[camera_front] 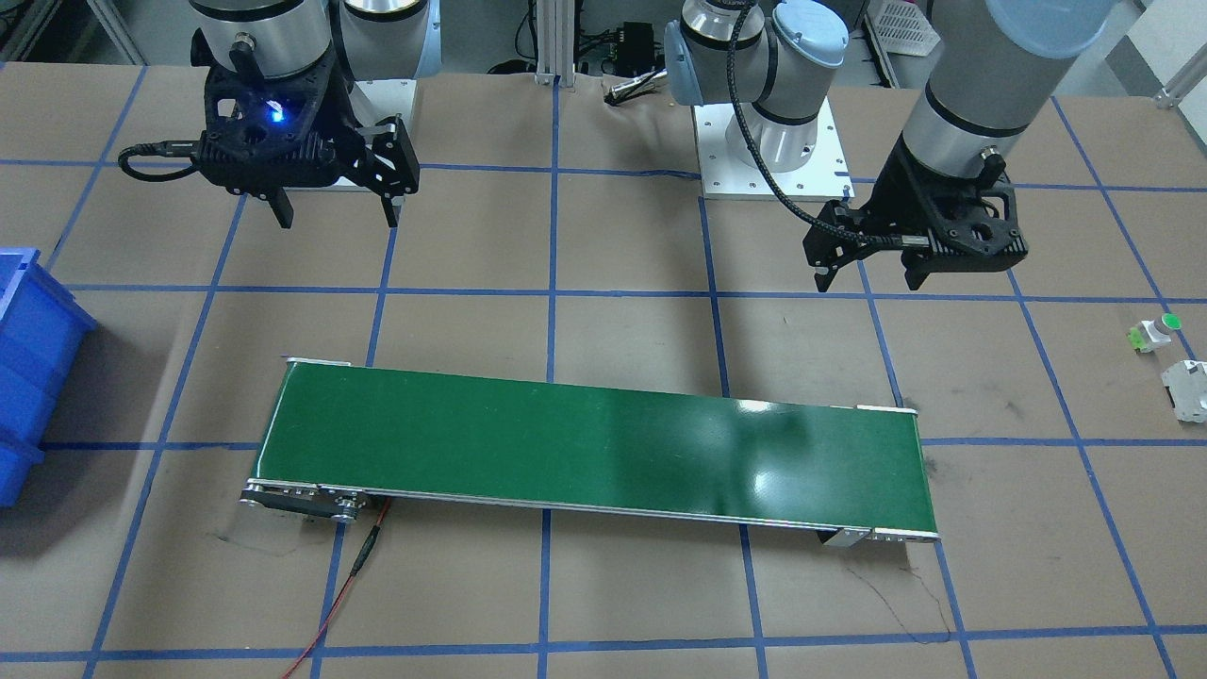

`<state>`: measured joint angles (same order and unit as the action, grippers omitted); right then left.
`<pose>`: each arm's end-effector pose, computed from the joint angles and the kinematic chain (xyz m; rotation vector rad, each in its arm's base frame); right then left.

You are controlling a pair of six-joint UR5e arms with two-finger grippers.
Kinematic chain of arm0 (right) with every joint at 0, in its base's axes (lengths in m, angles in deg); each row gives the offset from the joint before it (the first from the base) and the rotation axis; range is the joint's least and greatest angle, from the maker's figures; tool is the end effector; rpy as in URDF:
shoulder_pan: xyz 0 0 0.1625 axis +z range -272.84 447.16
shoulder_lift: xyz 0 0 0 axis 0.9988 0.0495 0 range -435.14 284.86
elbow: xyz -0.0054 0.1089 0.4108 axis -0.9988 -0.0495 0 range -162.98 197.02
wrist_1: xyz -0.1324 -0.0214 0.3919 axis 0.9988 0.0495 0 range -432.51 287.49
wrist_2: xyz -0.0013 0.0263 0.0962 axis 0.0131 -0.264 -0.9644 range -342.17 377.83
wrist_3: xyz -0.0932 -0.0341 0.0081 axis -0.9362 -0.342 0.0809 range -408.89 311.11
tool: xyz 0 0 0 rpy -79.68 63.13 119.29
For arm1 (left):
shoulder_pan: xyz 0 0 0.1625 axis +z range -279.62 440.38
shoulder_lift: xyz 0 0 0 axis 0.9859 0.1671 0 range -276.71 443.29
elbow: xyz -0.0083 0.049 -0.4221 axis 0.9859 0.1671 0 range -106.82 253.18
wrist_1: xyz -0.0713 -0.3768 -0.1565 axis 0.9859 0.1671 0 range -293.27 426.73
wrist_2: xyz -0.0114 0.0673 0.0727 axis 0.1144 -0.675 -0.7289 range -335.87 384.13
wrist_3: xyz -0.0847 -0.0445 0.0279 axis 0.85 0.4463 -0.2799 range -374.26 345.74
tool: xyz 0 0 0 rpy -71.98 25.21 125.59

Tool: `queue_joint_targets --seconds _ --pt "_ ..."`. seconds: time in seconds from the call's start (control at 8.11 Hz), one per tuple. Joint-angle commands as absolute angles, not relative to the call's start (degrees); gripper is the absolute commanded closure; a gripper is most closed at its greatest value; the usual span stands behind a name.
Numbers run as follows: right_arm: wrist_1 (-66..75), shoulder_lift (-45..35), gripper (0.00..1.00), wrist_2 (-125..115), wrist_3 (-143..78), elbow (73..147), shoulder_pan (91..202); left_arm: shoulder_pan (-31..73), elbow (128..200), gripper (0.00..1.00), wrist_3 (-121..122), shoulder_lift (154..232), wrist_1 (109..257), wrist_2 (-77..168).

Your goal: Move capacitor from left to right

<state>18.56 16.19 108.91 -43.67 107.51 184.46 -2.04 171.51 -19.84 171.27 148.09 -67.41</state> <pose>0.1921 -0.4647 0.4971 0.0565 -3.1255 0.0552 -0.0663 -0.4916 0.4487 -0.0552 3.1092 -0.0582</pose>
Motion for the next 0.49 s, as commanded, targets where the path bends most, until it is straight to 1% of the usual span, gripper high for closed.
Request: queue_joint_targets --seconds 0.0,0.37 --pt "18.8 16.1 0.0 109.1 -43.7 107.5 184.6 -1.5 171.6 0.0 -18.5 171.4 148.0 -69.9" --pt "19.1 16.1 0.0 110.4 -44.1 107.5 184.5 -1.5 171.6 0.0 -18.6 171.5 147.9 -69.9"
